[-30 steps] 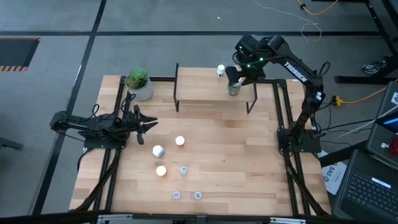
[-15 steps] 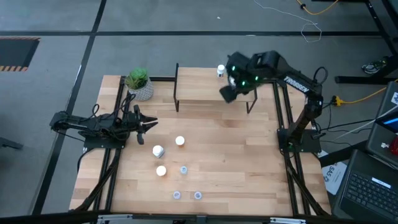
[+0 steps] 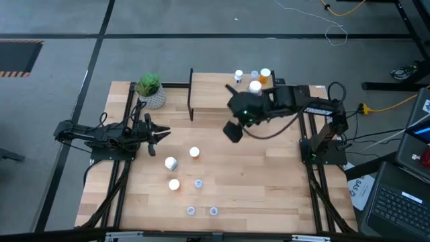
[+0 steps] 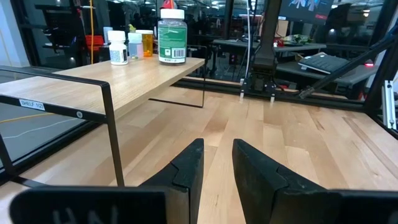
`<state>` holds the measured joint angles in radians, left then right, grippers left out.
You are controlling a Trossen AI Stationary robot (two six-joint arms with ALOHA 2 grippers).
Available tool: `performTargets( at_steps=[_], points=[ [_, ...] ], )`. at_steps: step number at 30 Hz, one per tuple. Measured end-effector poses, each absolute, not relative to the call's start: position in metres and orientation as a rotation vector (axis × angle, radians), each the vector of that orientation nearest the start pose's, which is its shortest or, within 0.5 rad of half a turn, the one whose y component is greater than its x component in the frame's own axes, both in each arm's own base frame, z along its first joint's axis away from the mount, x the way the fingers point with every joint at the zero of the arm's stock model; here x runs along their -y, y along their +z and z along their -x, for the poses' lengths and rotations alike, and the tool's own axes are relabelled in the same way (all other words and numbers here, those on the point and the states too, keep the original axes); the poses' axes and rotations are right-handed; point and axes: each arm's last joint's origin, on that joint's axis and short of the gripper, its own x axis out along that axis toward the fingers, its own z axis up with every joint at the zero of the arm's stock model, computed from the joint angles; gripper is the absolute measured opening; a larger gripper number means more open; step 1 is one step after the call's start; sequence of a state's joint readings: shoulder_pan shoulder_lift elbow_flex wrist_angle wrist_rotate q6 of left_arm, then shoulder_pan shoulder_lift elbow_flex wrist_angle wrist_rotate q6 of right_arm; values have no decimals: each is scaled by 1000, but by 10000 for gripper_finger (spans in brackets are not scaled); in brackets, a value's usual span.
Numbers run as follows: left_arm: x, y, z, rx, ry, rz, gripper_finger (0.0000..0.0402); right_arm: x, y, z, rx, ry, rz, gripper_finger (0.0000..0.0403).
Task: Pick and place medicine bottles onto shelf by color
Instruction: Put the orange pill bottle on the shelf
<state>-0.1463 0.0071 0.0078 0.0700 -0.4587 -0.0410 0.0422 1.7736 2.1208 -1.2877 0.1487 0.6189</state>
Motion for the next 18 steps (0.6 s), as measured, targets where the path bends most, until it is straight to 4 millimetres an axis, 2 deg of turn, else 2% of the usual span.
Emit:
performTargets(
  at_steps=[4,7,12,18],
  points=[
    [1,172,-95,76,311,63,80,-19,423,-358,-793,-294,-419,343],
    [1,172,-95,76,311,63,80,-27,413,-381,-757,-188,-413,343],
    [1,172,-95,78,309,63,80,-41,376,-423,-780,-32,-330,343],
    [1,172,-95,77,307,63,80,-44,320,-459,-875,-29,-255,343]
  ],
)
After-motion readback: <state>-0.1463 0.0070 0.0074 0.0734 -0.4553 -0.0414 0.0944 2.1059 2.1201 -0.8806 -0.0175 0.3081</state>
